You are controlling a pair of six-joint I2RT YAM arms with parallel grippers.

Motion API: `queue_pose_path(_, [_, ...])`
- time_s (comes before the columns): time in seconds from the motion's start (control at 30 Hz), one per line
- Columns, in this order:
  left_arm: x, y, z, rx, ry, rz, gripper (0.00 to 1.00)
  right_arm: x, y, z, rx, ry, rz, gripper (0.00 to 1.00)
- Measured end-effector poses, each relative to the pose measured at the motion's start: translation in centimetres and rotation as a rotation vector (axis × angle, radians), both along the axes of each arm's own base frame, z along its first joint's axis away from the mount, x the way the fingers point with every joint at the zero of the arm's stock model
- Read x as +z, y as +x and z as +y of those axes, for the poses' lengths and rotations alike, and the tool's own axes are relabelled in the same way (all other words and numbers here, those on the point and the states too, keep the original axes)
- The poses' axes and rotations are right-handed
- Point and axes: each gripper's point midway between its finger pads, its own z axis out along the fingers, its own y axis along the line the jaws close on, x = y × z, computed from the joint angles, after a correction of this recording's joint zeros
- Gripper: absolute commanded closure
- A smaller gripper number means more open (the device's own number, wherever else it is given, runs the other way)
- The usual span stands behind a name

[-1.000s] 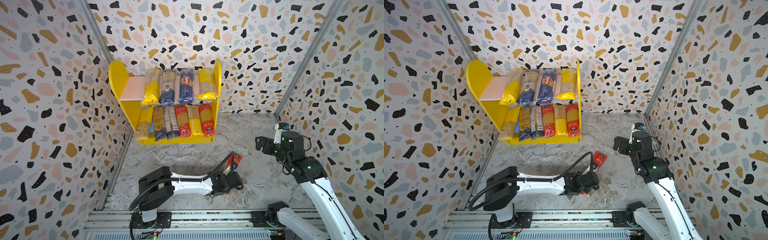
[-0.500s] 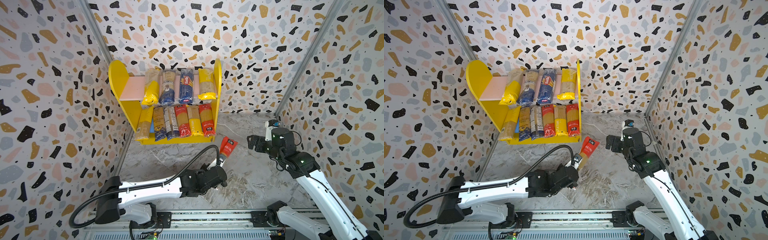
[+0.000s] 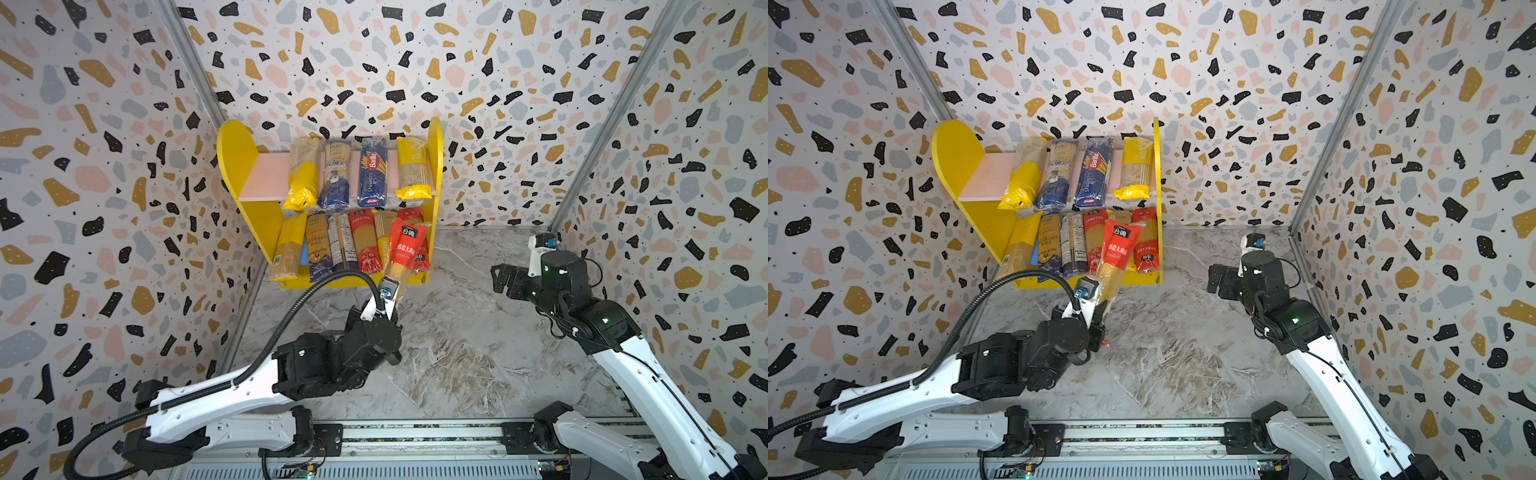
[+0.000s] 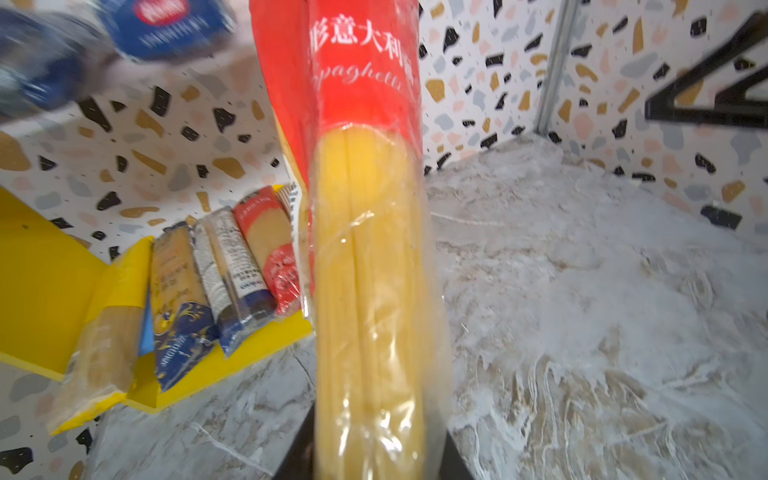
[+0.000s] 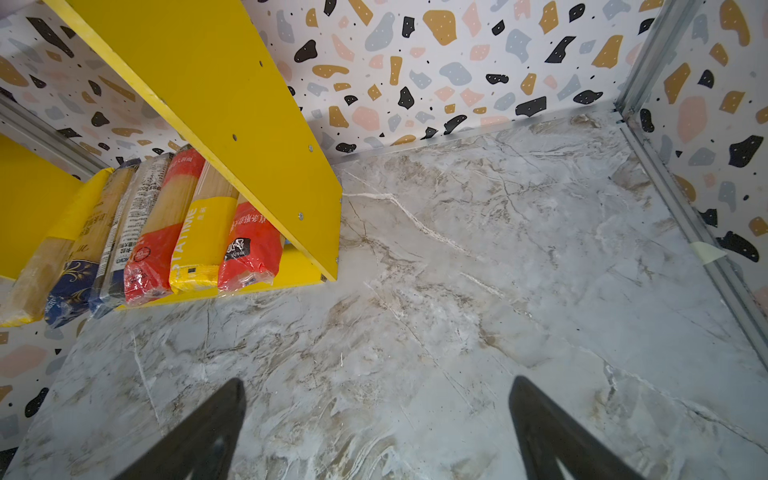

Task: Place and organize the pasta boxes and bags onto the shelf
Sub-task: 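Lift the red bag upright and carry it toward the upper shelf, then lower the red bag onto the upper shelf beside the PASTATIME bag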

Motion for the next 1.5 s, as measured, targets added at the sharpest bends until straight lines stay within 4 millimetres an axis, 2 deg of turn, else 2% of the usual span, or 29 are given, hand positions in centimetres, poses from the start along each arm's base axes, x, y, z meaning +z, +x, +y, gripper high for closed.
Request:
queue_pose_path(0.3, [8.1, 0.4, 5.3, 0.165, -0.07, -0.153, 1.0, 0.9, 0.2, 0.3, 0.005, 0.005, -0.016, 0.01])
queue_pose_path(0.47, [11.3, 0.9, 7.6, 0.283, -0.042, -0.223, 1.0, 0.7, 0.2, 0.5, 0.011, 0.003, -0.012, 0.01])
queue_pose_path(0.7, [14.1, 3.1, 10.0, 0.41, 0.021, -0.257, 1.0, 1.1, 0.4, 0.7, 0.017, 0.008, -0.018, 0.01])
queue_pose_path(0.93, [18.9, 4.7, 12.9, 0.509, 0.011, -0.302, 1.0, 2.2, 0.6, 0.9, 0.022, 0.011, -0.043, 0.01])
queue_pose_path(1.1, [21.9, 7.4, 15.3, 0.604, 0.003, -0.328, 1.0, 3.0, 0.7, 0.9, 0.025, 0.015, -0.065, 0.01])
queue_pose_path(1.23, [22.4, 11.3, 17.1, 0.659, 0.036, -0.316, 1.0, 3.1, 1.0, 1.1, 0.029, 0.018, -0.068, 0.01])
queue_pose_path(1.37, [21.4, 15.7, 19.0, 0.676, 0.082, -0.266, 1.0, 2.7, 1.2, 1.3, 0.031, 0.01, -0.057, 0.01])
queue_pose_path(1.5, [19.8, 19.2, 21.2, 0.67, 0.112, -0.203, 1.0, 2.6, 1.6, 1.4, 0.033, -0.001, -0.051, 0.01])
